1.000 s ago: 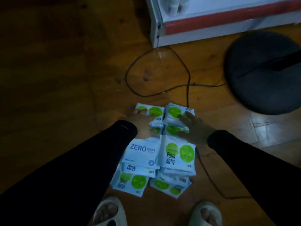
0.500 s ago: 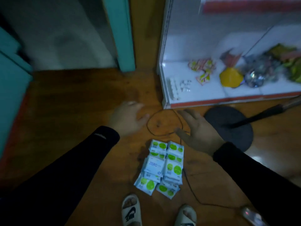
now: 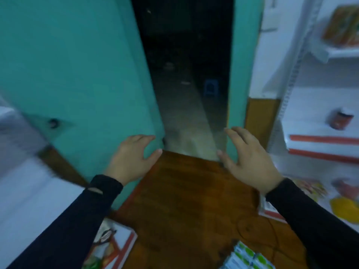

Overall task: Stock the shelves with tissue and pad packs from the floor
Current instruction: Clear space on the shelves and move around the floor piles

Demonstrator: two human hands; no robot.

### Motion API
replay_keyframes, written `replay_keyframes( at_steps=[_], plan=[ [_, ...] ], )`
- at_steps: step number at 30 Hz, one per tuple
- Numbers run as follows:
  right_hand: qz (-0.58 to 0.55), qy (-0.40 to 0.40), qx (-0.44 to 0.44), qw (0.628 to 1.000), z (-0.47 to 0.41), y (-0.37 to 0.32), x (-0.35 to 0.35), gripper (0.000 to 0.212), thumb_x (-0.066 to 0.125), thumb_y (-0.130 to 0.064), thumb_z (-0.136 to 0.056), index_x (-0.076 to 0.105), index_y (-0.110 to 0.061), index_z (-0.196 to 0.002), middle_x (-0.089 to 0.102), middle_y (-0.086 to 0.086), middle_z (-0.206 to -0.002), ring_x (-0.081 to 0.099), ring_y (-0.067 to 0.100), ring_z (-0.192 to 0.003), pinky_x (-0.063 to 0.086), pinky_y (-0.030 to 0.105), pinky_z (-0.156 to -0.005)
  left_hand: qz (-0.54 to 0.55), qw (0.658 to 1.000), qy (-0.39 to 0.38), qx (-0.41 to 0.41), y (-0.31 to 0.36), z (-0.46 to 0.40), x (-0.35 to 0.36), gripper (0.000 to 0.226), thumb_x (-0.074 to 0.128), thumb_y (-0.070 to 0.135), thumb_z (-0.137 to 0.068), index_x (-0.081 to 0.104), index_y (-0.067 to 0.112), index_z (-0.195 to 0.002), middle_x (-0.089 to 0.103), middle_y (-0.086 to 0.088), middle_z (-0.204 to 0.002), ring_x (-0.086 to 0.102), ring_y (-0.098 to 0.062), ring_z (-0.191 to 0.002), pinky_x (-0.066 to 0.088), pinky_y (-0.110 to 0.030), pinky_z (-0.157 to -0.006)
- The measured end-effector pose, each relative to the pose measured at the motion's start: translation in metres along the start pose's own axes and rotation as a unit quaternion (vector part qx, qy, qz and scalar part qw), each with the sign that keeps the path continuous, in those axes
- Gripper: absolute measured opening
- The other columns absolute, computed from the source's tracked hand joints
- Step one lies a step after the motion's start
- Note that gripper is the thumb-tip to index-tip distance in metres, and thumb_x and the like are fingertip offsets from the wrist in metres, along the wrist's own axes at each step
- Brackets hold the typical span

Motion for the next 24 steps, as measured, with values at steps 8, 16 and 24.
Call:
replay_keyframes(
  at_steps=[8,16,24],
  plan=[
    [-0.069,-0.009,-0.165,0.984,-0.007,-0.225,-0.057,0.067,0.035,-0.058,-0.093,0.035,-0.016,-0.145,0.034,0.012,-0.150,0.033,0.028,-0.137,0.024,0.037,-0.114,-0.114,0.979,0.083,-0.149,-0.040,0.196,-0.218,0.068,0.036,0.062,-0.086,0.058,0.014,-0.129,0.064,-0.004,-0.119,0.056,-0.026,-0.113,0.042,-0.035,-0.097],
    [-0.176,0.008,-0.344,0.922,0.013,-0.441,-0.077,0.063,0.043,-0.053,-0.089,0.046,-0.014,-0.138,0.044,0.015,-0.142,0.045,0.031,-0.128,0.036,0.040,-0.108,-0.207,0.909,0.161,-0.325,-0.086,0.385,-0.370,0.079,0.028,0.069,-0.079,0.052,0.017,-0.135,0.057,-0.005,-0.132,0.048,-0.025,-0.123,0.037,-0.037,-0.102],
    [-0.220,-0.049,-0.481,0.847,0.099,-0.672,-0.054,0.070,0.029,-0.061,-0.090,0.033,-0.021,-0.147,0.030,0.007,-0.154,0.032,0.028,-0.139,0.031,0.041,-0.113,-0.274,0.814,0.185,-0.477,-0.126,0.603,-0.461,0.085,0.022,0.073,-0.077,0.049,0.019,-0.137,0.055,-0.003,-0.134,0.048,-0.024,-0.124,0.039,-0.037,-0.100]
  ],
)
Point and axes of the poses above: each hand's wrist, its own z-axis away from the middle knuckle, its own x-axis out of the palm, y = z × x, the point moved 5 cm from there along -z, towards the middle knuckle
